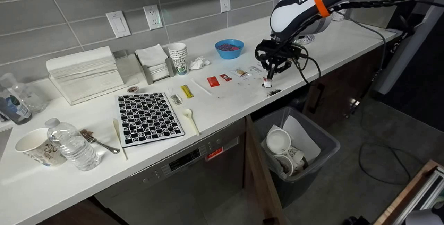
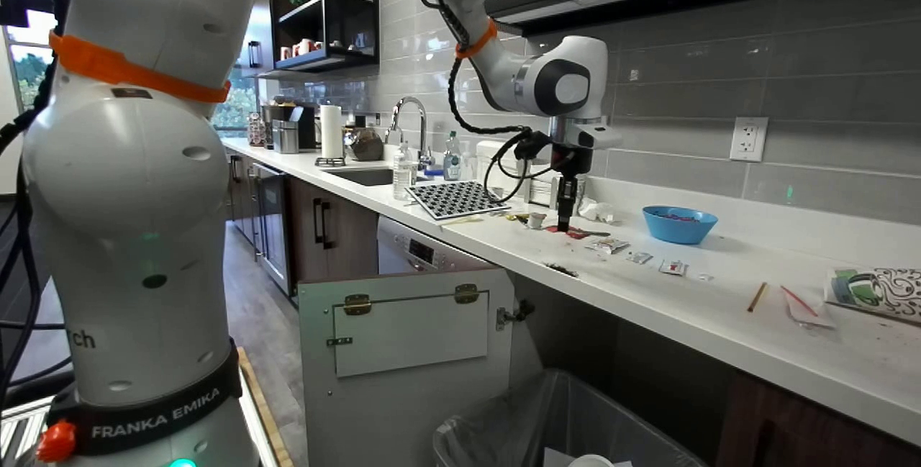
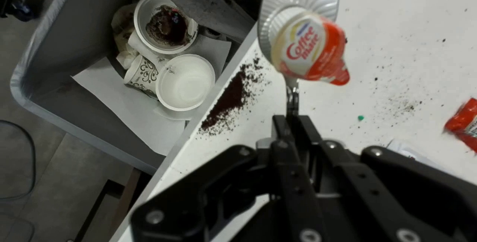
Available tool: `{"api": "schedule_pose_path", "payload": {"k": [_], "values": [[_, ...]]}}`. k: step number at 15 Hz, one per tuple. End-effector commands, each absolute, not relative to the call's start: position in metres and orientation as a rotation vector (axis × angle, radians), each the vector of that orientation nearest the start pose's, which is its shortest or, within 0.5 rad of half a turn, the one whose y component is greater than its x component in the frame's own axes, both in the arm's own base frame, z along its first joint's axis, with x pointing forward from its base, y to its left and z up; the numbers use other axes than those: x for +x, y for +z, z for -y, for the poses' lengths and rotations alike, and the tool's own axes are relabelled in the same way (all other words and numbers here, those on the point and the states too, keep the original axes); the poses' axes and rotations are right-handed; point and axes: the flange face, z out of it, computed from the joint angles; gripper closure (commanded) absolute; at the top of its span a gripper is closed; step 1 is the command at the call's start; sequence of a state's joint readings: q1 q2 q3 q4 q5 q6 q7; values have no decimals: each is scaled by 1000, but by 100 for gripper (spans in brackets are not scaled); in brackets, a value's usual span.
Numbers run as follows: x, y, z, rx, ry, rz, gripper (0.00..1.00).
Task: Put the white cup into the spoon then pick up the spoon and drop the cap into the bin
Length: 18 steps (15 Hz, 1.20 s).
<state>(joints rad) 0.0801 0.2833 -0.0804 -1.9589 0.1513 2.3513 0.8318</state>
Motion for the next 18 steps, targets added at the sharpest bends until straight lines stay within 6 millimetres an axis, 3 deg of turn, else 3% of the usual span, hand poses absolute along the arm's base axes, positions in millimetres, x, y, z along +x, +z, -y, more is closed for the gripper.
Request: {"api": "schedule_pose_path", "payload": {"k": [1, 7, 12, 13, 14, 18], "values": [[580, 351, -24, -2688, -101, -1407, 97], [537, 349, -48, -2712, -250, -1426, 97], [513, 342, -47, -2718, -453, -1441, 97], [509, 341, -45, -2712, -477, -1448, 97], [524, 341, -47, -2738, -415, -1426, 90], [516, 339, -44, -2732, -441, -1436, 90]]}}
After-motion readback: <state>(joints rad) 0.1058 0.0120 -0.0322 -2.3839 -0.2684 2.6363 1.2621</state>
